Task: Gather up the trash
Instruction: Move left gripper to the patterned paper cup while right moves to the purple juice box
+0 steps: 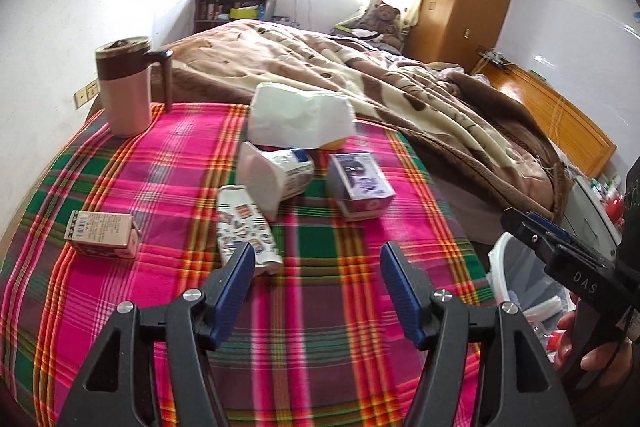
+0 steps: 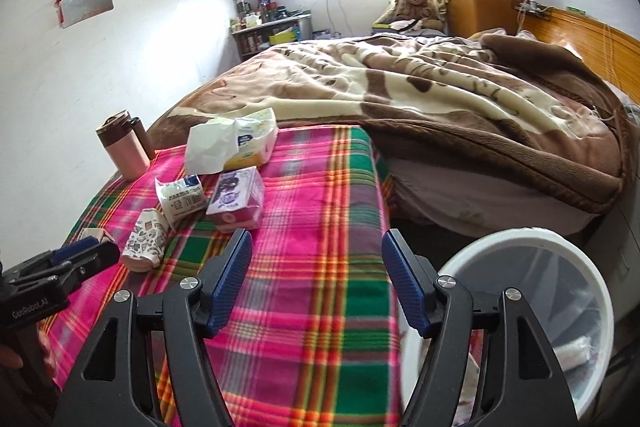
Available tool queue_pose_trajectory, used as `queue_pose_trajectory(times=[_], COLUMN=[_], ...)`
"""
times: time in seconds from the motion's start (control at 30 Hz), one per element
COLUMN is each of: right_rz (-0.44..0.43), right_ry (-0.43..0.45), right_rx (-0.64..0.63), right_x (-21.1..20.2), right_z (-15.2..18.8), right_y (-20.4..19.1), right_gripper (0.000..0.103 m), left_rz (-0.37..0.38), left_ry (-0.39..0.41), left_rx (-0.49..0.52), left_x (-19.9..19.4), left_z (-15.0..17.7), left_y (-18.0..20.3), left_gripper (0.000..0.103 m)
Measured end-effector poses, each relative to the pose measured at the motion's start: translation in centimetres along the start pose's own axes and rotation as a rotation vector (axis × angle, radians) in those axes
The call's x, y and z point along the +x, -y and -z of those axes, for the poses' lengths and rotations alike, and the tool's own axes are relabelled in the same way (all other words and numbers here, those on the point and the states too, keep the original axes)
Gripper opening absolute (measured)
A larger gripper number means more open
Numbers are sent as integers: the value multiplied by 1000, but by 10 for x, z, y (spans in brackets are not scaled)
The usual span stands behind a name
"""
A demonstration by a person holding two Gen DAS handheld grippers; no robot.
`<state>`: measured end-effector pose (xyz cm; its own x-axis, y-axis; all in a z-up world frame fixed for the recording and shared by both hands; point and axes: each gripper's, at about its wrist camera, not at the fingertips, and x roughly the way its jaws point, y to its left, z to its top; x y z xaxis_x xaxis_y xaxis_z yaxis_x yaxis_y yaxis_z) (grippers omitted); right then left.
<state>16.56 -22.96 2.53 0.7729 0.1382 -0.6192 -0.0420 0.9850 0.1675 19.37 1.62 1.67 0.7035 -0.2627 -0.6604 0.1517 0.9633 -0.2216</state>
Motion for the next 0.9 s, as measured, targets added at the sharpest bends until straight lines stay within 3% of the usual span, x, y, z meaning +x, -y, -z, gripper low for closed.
queue_pose_trajectory(times=[0.37, 0.63, 0.9], right_rz=[-61, -107, -132], right_ry=[-40, -82, -161], right_rx=[-14, -24, -46], right_x=[50, 85, 112], right_z=[-21, -29, -27], right_y=[-23, -45, -56], right_gripper=[69, 76, 76], left_rz=[-71, -68, -74], left_ry=[-52, -97, -159], left_rx=[-54, -86, -109], left_x=[31, 58, 83], left_z=[-5, -6, -4], left_y=[-39, -48, -55], left_gripper=[71, 71, 71])
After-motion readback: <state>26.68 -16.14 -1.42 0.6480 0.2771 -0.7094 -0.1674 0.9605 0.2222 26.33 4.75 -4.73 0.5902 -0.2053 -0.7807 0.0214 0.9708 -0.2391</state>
